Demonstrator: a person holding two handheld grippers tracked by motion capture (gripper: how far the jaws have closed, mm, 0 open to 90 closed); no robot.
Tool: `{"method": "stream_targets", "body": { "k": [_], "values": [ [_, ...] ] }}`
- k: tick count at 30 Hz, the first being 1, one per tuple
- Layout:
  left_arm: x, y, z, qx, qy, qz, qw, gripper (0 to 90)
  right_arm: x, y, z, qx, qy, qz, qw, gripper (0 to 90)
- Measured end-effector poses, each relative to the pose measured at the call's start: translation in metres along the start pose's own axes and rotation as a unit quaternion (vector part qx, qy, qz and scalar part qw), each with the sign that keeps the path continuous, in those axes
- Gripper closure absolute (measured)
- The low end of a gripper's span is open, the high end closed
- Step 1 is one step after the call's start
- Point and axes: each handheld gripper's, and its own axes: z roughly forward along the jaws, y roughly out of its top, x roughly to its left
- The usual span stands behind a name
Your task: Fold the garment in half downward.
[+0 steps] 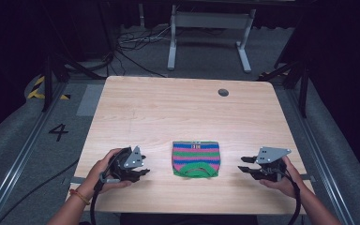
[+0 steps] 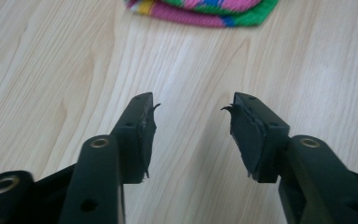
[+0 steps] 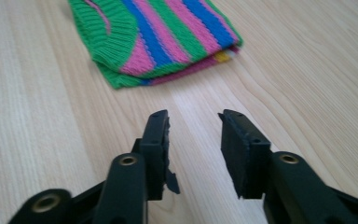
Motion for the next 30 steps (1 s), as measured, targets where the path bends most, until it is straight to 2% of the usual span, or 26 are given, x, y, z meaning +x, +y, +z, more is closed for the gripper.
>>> {"method": "stream_targets", "body": {
  "k": [5, 8, 10, 14, 17, 24, 30],
  "values": [
    [0.004, -0.017, -0.006, 0.007, 0.019, -0.023, 0.9995, 41.2, -0.006, -0.014, -0.009, 0.002, -0.021, 0.021, 0.9995, 52.5],
    [0.006, -0.026, -0.008, 0.004, 0.024, -0.04, 0.9989, 36.3, -0.01, -0.022, -0.013, 0.003, -0.033, 0.035, 0.9988, 45.5],
    [0.008, -0.033, -0.009, 0.003, 0.032, -0.055, 0.998, 33.2, -0.013, -0.028, -0.015, 0.002, -0.041, 0.047, 0.9981, 42.5],
    [0.012, -0.046, -0.012, -0.006, 0.034, -0.08, 0.9962, 27.8, -0.018, -0.04, -0.021, 0.001, -0.057, 0.067, 0.9961, 37.1],
    [0.014, -0.055, -0.014, -0.006, 0.038, -0.089, 0.9952, 24.4, -0.021, -0.05, -0.024, 0.007, -0.079, 0.082, 0.9935, 34.1],
    [0.017, -0.076, -0.02, -0.006, 0.053, -0.116, 0.9918, 20.3, -0.026, -0.073, -0.027, 0.013, -0.095, 0.116, 0.9886, 28.3],
    [0.017, -0.092, -0.023, -0.009, 0.059, -0.148, 0.9872, 19.8, -0.026, -0.09, -0.031, 0.013, -0.101, 0.139, 0.985, 25.7]
  ]
}}
